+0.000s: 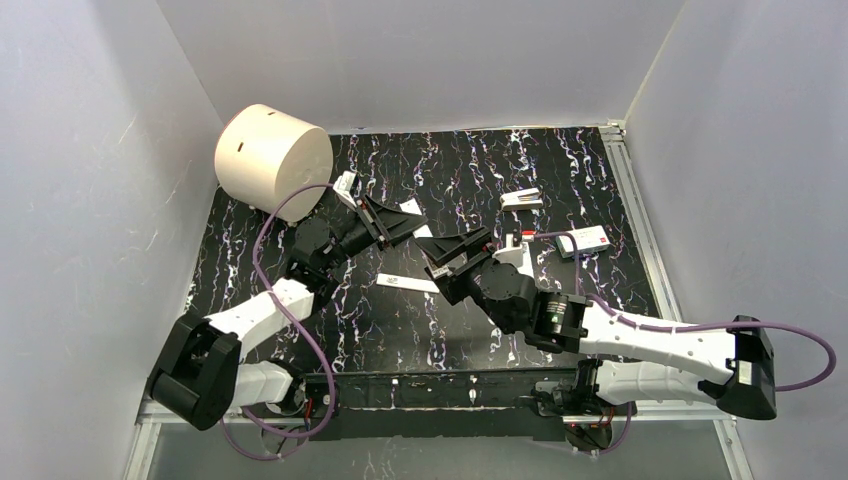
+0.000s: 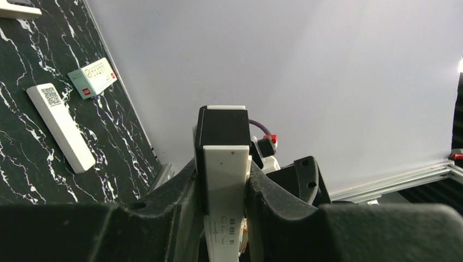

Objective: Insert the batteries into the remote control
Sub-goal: Load the battery into the remote control.

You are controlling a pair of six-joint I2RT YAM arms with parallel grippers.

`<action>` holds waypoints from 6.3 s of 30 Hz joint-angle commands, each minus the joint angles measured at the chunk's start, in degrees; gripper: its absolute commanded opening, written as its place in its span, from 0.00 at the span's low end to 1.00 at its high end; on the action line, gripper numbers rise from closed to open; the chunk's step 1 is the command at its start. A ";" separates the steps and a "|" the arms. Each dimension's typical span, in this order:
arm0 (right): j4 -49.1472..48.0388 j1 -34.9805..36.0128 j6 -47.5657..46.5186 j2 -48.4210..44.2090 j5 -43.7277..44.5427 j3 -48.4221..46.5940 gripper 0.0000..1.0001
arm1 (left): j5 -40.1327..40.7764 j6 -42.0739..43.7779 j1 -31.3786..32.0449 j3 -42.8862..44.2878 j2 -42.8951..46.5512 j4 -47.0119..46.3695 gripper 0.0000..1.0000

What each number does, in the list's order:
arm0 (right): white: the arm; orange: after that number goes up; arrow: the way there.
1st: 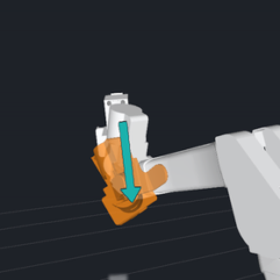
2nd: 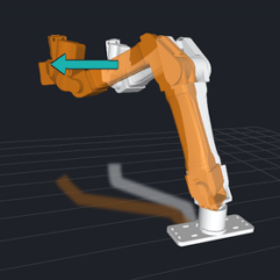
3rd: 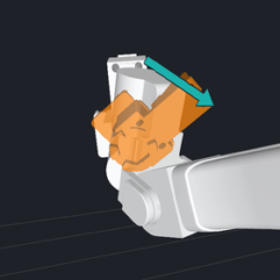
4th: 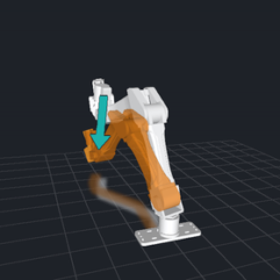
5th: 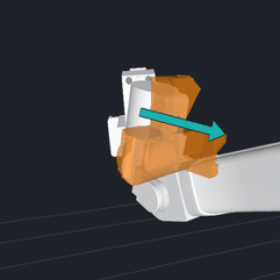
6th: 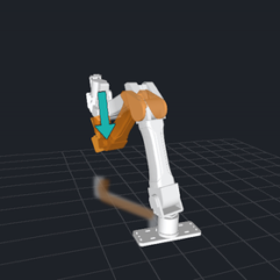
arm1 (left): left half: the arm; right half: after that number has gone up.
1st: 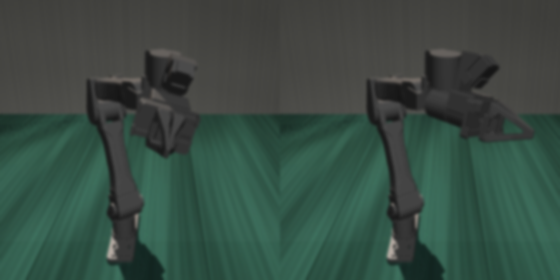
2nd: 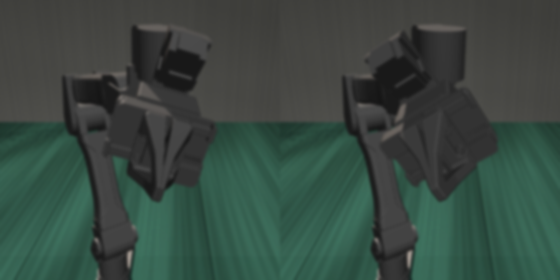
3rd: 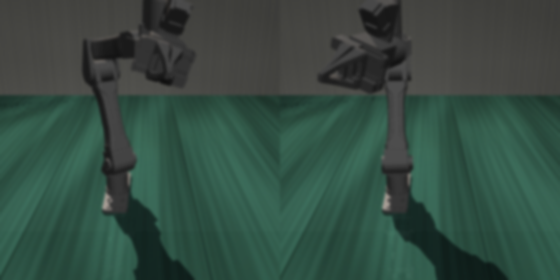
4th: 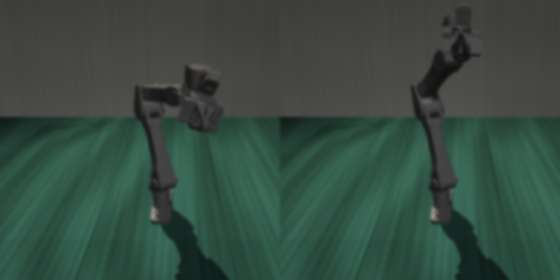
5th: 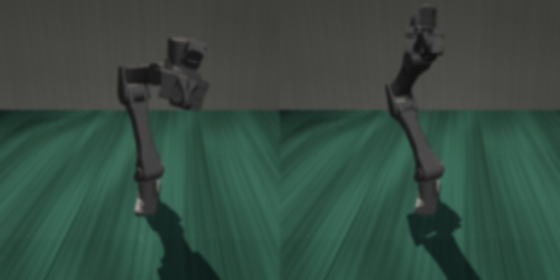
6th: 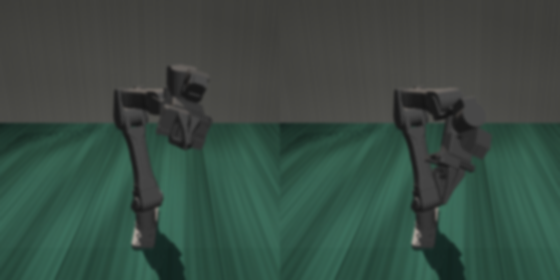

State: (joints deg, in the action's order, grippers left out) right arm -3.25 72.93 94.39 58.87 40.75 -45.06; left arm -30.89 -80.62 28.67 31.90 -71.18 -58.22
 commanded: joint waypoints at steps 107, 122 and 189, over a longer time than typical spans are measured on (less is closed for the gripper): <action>-19.14 -1.58 -16.67 -5.99 -9.73 9.62 0.64 | -3.03 -4.26 0.08 3.96 11.86 13.03 0.00; -13.57 -1.56 -24.73 -5.33 -8.80 8.63 0.39 | -3.13 -4.89 -0.29 5.32 13.08 15.84 0.00; 29.62 -1.49 -72.57 25.07 -18.16 -37.54 0.65 | 7.41 14.81 -2.90 7.48 24.95 54.44 0.03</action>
State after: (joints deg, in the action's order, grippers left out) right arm 25.87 71.26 20.12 83.99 19.31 -81.23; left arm -22.74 -65.84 25.93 36.86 -47.99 -2.07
